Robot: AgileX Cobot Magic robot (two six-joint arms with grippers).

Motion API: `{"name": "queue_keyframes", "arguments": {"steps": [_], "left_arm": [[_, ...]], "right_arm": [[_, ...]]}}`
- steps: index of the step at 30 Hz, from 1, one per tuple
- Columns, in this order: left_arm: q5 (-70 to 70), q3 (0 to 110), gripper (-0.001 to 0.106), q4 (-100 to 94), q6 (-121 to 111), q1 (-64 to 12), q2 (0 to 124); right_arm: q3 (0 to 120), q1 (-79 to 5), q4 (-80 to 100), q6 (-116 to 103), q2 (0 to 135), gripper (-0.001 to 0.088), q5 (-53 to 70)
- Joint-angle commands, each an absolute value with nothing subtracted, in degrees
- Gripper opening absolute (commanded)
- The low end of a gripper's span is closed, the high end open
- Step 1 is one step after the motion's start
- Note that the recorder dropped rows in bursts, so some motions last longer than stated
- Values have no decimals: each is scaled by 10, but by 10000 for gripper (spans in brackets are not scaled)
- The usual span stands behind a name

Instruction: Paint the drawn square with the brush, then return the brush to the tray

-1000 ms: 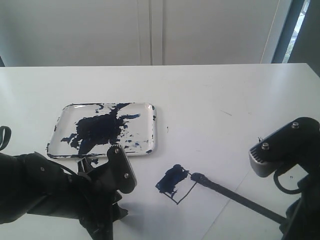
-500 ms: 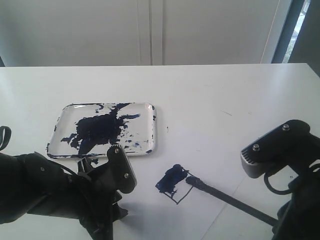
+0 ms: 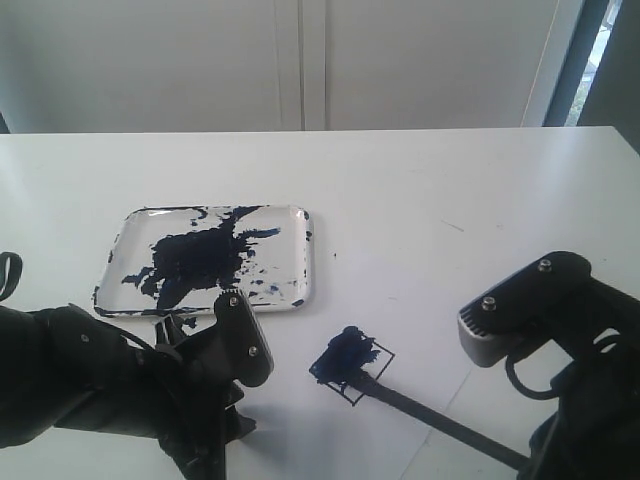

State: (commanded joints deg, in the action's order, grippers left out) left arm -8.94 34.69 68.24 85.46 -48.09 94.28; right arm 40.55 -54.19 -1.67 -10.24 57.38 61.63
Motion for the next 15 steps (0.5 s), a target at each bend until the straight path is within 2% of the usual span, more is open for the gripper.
{"name": "queue_keyframes", "arguments": {"steps": [15], "left_arm": [[-89,347,406,682,855,-481,943]], "right_arm": [[405,-542,74,-163,574,0,611]]}}
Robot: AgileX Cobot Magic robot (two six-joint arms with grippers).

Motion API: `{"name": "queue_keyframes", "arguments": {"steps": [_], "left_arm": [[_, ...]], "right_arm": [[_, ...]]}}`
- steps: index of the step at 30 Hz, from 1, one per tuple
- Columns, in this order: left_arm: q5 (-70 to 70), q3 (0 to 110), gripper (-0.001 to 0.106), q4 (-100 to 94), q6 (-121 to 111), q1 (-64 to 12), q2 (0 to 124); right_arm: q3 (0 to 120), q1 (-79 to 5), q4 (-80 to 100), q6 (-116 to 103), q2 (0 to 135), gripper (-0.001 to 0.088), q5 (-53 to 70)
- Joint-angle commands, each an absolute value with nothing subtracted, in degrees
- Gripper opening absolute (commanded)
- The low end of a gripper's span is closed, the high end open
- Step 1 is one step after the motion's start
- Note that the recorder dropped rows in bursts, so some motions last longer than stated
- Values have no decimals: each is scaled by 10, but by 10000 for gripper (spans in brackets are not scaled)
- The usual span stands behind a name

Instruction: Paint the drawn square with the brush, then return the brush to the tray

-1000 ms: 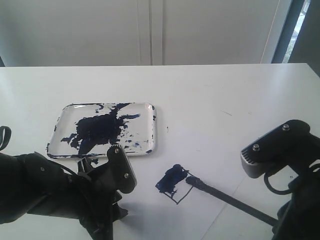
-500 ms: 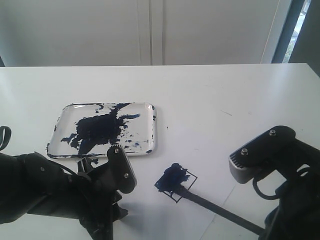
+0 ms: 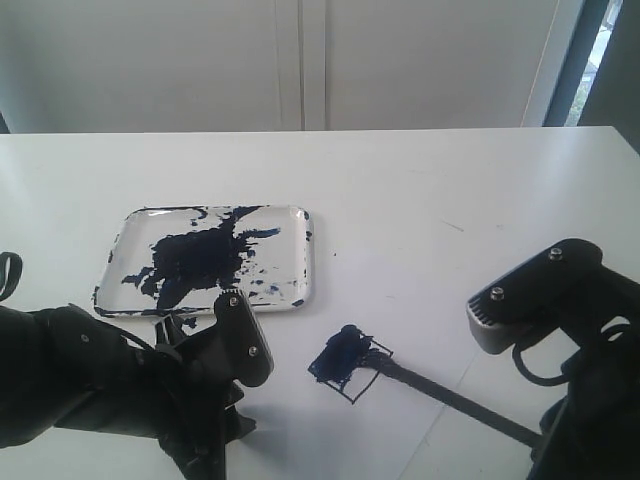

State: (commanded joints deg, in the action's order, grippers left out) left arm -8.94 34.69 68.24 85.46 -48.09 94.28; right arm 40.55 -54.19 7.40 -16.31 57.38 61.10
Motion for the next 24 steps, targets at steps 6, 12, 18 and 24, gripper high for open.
{"name": "queue_keyframes", "arguments": {"steps": [6,12,18,24], "left_arm": [[-89,347,406,682,855,-481,943],[-89,347,406,682,855,-481,943],[-89,347,406,682,855,-481,943],[-89,347,406,682,855,-481,943]], "right_arm": [[405,-542,76,-167,574,0,596],[405,-542,76,-167,574,0,600],[405,-542,76,-167,574,0,622],[405,-542,76,-167,575,0,621]]}}
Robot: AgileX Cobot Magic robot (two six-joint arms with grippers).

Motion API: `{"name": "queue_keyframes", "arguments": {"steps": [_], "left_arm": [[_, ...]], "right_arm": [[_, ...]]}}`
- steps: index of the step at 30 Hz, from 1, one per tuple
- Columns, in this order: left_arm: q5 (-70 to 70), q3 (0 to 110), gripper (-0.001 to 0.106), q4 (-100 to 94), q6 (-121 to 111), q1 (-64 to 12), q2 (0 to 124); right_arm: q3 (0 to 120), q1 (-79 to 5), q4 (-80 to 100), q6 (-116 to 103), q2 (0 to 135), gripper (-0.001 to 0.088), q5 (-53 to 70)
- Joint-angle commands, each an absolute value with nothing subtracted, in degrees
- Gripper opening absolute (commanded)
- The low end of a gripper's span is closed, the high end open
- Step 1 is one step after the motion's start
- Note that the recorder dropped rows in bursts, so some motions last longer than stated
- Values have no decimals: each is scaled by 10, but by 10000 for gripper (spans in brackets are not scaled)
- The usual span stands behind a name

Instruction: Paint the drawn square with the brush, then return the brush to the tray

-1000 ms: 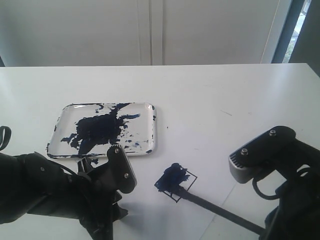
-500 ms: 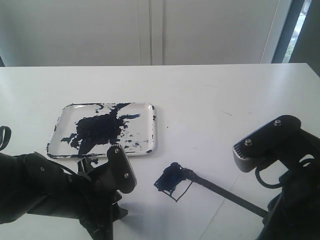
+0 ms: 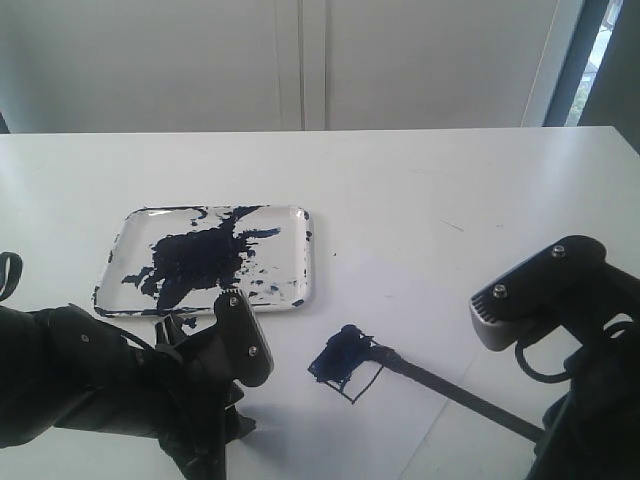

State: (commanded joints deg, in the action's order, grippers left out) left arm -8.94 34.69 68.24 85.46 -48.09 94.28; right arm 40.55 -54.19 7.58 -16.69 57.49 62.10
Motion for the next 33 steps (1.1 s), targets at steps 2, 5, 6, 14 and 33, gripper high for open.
{"name": "queue_keyframes", "arguments": {"steps": [2,5,6,14,33], "left_arm": [[-89,347,406,682,855,-481,943],[-89,347,406,682,855,-481,943],[-89,347,406,682,855,-481,943],[-89,347,406,682,855,-481,943],[-89,347,406,682,855,-481,943]], "right_arm": [[405,-542,76,-167,578,0,626],[405,-542,76,-167,586,0,637],[405,-542,76,-167,589,0,628],[405,-542,78,-169,589,0,558],[405,-542,99,-182,606,0,567]]}}
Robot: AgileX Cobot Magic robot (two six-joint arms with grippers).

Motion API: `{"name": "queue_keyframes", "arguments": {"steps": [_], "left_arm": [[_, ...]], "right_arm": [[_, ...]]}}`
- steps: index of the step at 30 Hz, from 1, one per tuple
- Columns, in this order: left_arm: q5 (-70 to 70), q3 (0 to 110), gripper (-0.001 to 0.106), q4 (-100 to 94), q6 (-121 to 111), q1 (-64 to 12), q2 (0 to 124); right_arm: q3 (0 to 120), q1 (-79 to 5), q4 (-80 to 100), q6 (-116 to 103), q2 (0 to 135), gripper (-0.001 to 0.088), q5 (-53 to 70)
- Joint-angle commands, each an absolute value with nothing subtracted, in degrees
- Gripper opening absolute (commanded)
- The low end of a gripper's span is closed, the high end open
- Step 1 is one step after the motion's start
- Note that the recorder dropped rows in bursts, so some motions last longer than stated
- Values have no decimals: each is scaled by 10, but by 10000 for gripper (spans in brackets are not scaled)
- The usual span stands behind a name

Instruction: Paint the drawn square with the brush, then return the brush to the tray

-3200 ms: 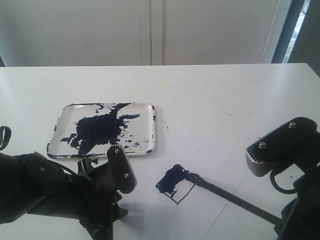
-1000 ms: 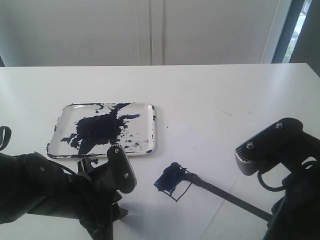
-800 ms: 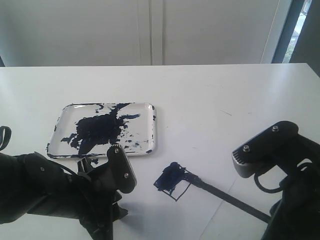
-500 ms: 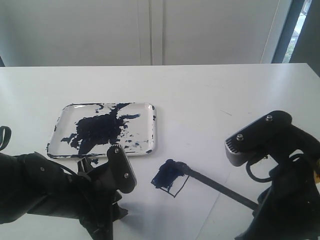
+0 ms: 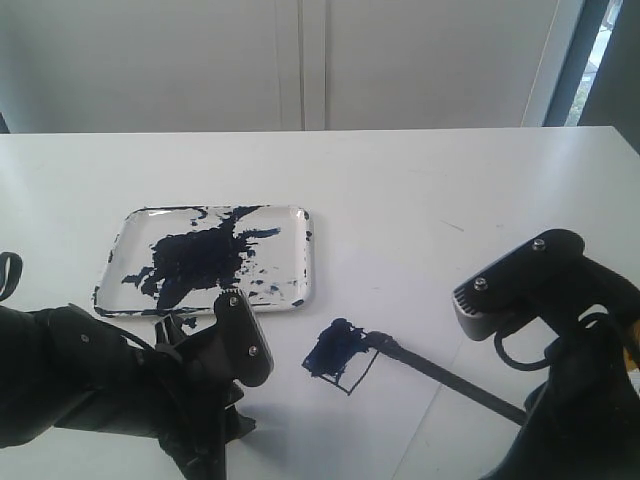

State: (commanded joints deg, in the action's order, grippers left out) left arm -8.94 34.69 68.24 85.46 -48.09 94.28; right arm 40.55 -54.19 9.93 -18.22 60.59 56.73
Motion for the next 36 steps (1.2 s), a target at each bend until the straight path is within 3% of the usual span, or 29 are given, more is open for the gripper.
{"name": "queue_keyframes", "arguments": {"steps": [36], "left_arm": [[-93,347,406,682,854,-481,943]], "right_arm": [[405,-542,58,-155,607,0,577]]}}
